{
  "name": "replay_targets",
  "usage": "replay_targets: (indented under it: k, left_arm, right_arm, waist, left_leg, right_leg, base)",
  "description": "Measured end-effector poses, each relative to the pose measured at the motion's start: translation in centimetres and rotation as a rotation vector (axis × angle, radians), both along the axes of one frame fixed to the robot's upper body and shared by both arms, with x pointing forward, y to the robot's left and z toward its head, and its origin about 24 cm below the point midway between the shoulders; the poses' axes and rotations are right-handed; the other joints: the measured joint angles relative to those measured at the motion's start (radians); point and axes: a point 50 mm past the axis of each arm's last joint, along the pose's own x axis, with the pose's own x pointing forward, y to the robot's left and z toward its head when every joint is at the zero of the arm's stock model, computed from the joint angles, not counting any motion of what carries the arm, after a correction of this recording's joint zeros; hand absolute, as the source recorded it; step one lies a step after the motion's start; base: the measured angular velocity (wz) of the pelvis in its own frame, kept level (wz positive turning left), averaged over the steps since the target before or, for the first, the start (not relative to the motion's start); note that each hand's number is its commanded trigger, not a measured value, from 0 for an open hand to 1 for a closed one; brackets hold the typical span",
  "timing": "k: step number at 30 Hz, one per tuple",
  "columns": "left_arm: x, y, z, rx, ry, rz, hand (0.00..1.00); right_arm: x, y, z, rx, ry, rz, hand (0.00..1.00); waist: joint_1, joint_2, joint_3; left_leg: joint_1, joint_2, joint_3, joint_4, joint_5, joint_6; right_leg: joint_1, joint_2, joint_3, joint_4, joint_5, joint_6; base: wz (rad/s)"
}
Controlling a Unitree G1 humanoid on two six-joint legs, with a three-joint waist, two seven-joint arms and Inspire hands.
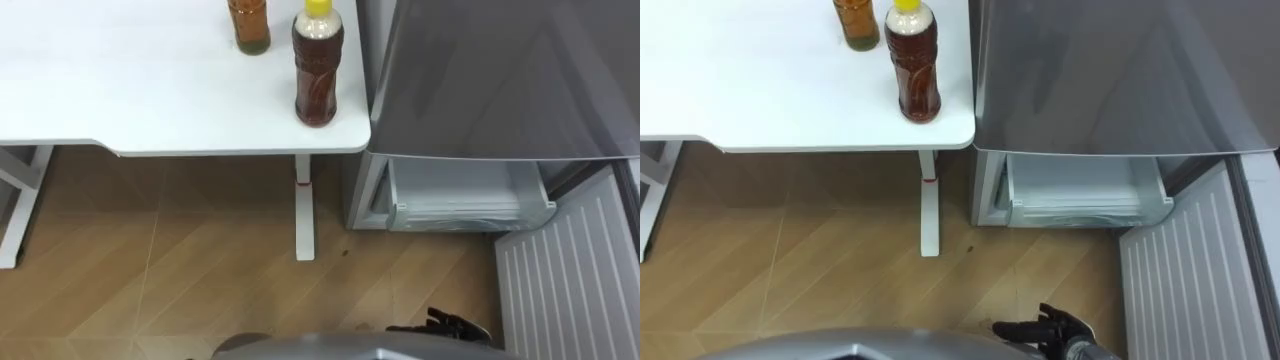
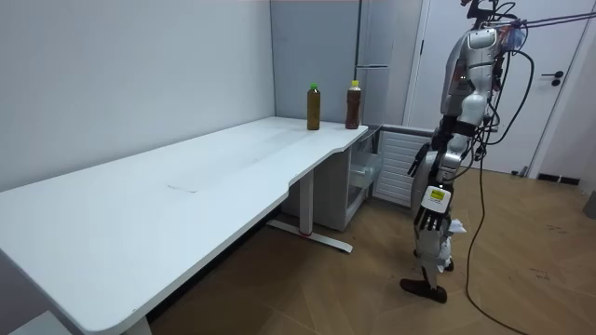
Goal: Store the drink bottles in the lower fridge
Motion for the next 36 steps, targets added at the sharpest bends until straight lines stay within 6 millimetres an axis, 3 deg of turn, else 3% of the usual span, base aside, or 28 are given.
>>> replay_targets:
  k: [6,16,26,32,36]
  left_arm:
    - [0.0,0.0,0.0,0.001,0.003,-0.003,0.00]
    - [-0.1,0.2,0.0,0.041,0.009,-0.017,0.00]
    - [0.4,1.3,0.3,0.156,-0.028,0.079,0.00]
    - [3.0,3.3,1.5,0.329,-0.229,0.349,0.00]
    - [4.6,4.1,2.4,0.414,-0.340,0.420,0.00]
  right_arm:
    - [0.0,0.0,0.0,0.000,0.002,0.000,0.00]
    - [-0.1,-0.1,0.0,-0.010,0.011,-0.004,0.00]
    - [0.0,-0.1,0.0,-0.019,0.013,0.003,0.00]
    - [-0.1,-0.1,0.0,-0.013,0.017,0.002,0.00]
    - [0.1,-0.1,0.0,-0.014,0.006,0.006,0.00]
  waist:
    - [0.000,-0.002,-0.0033]
    - [0.000,0.003,-0.0018]
    - [0.001,0.007,-0.0040]
    - [0.004,0.003,-0.0063]
    - [0.008,0.006,-0.0088]
  left_leg:
    - [0.001,0.000,-0.001,0.002,0.000,0.000]
    - [0.009,0.000,-0.001,-0.001,0.000,0.000]
    - [0.008,0.000,-0.001,-0.005,0.000,0.000]
    - [0.018,-0.003,-0.011,-0.011,0.000,0.000]
    - [0.021,-0.003,-0.011,-0.013,0.000,0.000]
  right_leg:
    - [0.002,0.000,-0.001,0.000,0.000,0.000]
    - [0.006,0.000,0.003,-0.002,0.000,0.000]
    - [0.011,0.001,0.003,0.001,0.000,0.000]
    - [0.020,-0.001,-0.016,-0.002,0.000,0.000]
    - [0.020,-0.001,-0.015,-0.002,0.000,0.000]
  base:
    - [0.00]
    - [0.00]
    - [0.00]
    - [0.05]
    - [0.00]
